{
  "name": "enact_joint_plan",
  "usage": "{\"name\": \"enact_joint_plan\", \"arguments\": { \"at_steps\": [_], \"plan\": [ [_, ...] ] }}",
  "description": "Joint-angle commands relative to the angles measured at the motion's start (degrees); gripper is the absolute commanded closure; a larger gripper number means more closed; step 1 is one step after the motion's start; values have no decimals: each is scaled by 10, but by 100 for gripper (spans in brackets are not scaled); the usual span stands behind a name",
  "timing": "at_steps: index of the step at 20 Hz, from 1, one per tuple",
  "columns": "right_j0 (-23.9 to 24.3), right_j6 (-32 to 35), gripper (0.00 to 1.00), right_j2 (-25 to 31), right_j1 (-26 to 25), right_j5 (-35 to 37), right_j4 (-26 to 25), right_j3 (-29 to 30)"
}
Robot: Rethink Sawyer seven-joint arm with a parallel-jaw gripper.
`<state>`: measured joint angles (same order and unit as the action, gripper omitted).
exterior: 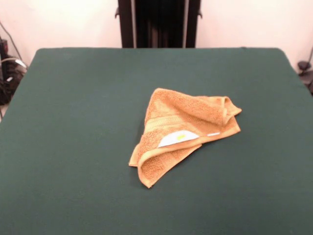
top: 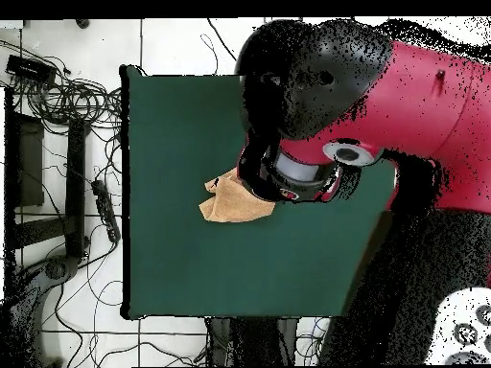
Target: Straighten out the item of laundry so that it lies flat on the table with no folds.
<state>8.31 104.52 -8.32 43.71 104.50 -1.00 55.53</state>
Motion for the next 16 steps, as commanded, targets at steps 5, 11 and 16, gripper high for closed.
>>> {"name": "enact_joint_plan", "arguments": {
  "at_steps": [5,11,16],
  "plan": [
    [-7,8,100,54,-53,-77,-5,109],
    [-11,-12,100,69,-83,-110,-21,103],
    [-14,-15,100,73,-98,-130,-25,104]
  ]
}}
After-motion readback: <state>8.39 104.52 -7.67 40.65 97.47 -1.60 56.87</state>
